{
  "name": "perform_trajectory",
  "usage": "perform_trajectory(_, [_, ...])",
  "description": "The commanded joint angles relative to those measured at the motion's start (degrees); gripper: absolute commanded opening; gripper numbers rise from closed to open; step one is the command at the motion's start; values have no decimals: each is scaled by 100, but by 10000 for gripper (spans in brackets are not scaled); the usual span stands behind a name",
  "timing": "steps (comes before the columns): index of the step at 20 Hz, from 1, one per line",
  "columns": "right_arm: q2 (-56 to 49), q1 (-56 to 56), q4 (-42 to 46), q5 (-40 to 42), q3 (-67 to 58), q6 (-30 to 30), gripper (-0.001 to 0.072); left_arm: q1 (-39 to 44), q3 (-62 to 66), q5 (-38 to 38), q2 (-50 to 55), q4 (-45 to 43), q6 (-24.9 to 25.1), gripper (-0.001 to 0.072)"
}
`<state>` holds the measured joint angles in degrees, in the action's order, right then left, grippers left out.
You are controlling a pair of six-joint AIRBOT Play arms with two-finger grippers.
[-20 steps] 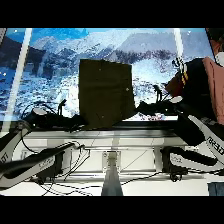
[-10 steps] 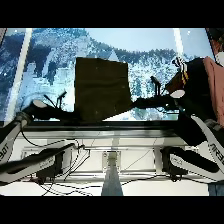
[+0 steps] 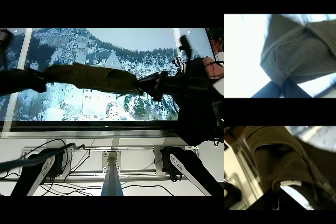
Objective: Fold the clothes and pants, and hang the long-sleeved shirts on hangers.
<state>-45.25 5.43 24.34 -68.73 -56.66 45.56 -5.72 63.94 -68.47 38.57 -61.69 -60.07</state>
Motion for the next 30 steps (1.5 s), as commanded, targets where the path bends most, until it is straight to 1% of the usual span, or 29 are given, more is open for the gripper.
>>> perform_trajectory(1, [968,4,-643,-142,-490,997,39,-11,457,525,-1674,-739,-76,34])
perform_trajectory(2, [1176,4,-603,-114,-487,1440,39,-11,455,562,-2048,-846,-205,34])
perform_trajectory(4, [1436,4,-208,-114,-472,2299,38,-11,407,527,-2459,-1073,-643,33])
perform_trajectory(5, [1467,7,59,-72,-409,2761,37,-11,297,479,-2490,-1099,-664,32])
perform_trajectory(6, [1440,61,299,35,-262,3082,37,-11,92,417,-2411,-1073,-667,32])
perform_trajectory(7, [1366,203,586,247,-20,3246,38,-11,-195,420,-2260,-1049,-713,32])
perform_trajectory(9, [1075,634,892,898,562,3362,37,-7,-951,531,-1720,-726,-728,31])
perform_trajectory(11, [490,1222,1008,2028,1141,3353,37,-2,-1633,1071,-874,-57,-678,32])
perform_trajectory(12, [129,1458,1047,2594,1290,3351,38,26,-1821,1458,-343,184,-522,31])
perform_trajectory(14, [-717,1622,1073,3550,1276,3346,38,131,-1773,2044,688,219,-492,31])
perform_trajectory(15, [-1123,1582,1084,3921,1211,3346,37,162,-1635,2090,1119,229,-507,32])
perform_trajectory(16, [-1486,1475,1086,4089,1119,3346,38,186,-1462,1978,1517,227,-518,32])
perform_trajectory(17, [-1759,1338,1086,4035,1034,3346,38,203,-1307,1705,1808,243,-522,32])
perform_trajectory(19, [-2103,1038,1132,3412,907,3322,38,205,-1193,896,2105,238,-667,33])
perform_trajectory(20, [-2151,903,1274,2929,885,3292,38,203,-1196,236,2194,203,-715,33])
perform_trajectory(21, [-2149,765,1469,2306,885,3283,38,205,-1200,-566,2284,173,-728,33])
perform_trajectory(23, [-2146,595,2011,922,887,3281,39,205,-1311,-1801,2439,177,-732,34])
perform_trajectory(24, [-2146,595,2402,315,887,3283,39,223,-1491,-2181,2479,175,-828,34])
perform_trajectory(25, [-2149,614,2756,-219,890,3281,40,251,-1770,-2280,2481,179,-903,34])
perform_trajectory(26, [-2146,629,2959,-437,901,3283,133,302,-2068,-2138,2483,192,-901,37])
perform_trajectory(27, [-2149,647,3077,-350,914,3281,466,354,-2385,-1818,2483,286,-901,83])
perform_trajectory(28, [-2153,660,3163,-109,918,3281,720,398,-2699,-1427,2483,509,-898,243])
perform_trajectory(29, [-2153,671,3202,205,918,3285,707,431,-2946,-1088,2485,782,-898,483])
perform_trajectory(30, [-2157,678,3209,531,918,3296,707,431,-3077,-826,2485,962,-898,612])
